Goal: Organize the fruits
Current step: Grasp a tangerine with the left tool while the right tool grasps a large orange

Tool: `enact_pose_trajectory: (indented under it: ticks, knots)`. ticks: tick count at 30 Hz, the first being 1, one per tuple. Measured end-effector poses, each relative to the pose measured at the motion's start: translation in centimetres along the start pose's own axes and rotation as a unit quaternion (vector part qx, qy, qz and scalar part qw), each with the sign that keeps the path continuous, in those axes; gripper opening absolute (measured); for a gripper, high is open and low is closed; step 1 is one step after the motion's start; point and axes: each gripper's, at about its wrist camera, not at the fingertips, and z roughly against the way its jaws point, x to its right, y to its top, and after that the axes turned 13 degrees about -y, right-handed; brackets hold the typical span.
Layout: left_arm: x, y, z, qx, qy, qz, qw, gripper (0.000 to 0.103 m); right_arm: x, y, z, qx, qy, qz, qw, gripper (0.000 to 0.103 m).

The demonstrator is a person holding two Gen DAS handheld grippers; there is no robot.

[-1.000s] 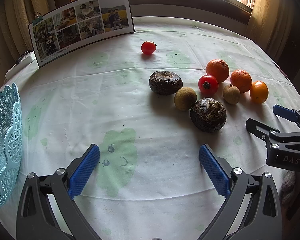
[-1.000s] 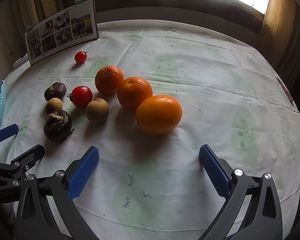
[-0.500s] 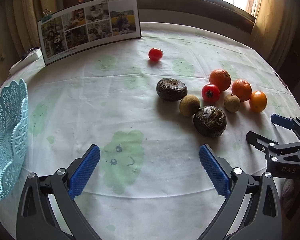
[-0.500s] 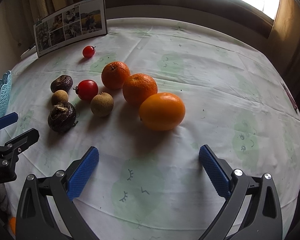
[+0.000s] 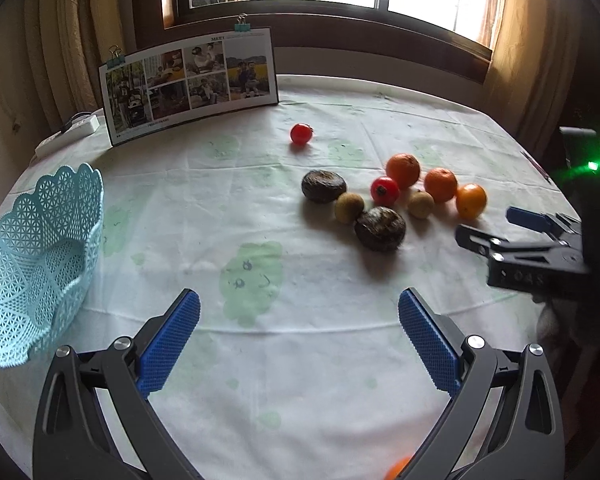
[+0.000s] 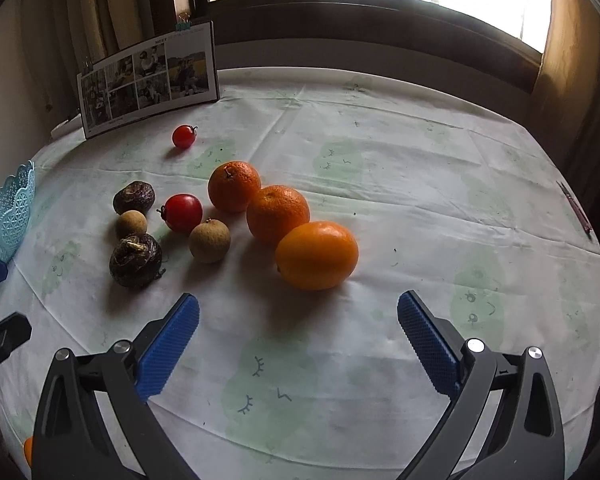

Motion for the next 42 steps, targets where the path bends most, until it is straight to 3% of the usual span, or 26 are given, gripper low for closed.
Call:
enact_pose_trajectory:
  ticks: [8,19,26,28,42]
  knots:
    - [1.6,-2.2,2.4,-0.003,-0.032,-0.030,0.9990,0.101,0.8,0.5,0.4,0.017,0.011,-0.016,1.000,0.098]
    - [4.2,-5.6,2.9,-0.038,-0.065,-0.086,0.9935,0.101,1.3,0.4,0.1,0.016,0.013,-0.026,0.999,0.098]
    - [6.2,-6.7,2.4,-0.064,-0.080,-0.139,0.9851,0.072,1.9,0.5,0.2,0.019,0.019,-0.032,0.999,0.094]
    - [6.2,-7.0,2.3,-0.070,-0.084,-0.139,0.9841,0.065,2.1,0.7,0.0,0.014,0.020,-0.034,0.999,0.084]
    - [6.6,-7.6,2.2,-0.076,-0.105,-0.150,0.9802,0.026,1.3,1.6,-2.1,-0.016,0.031,-0.022,0.999,0.047]
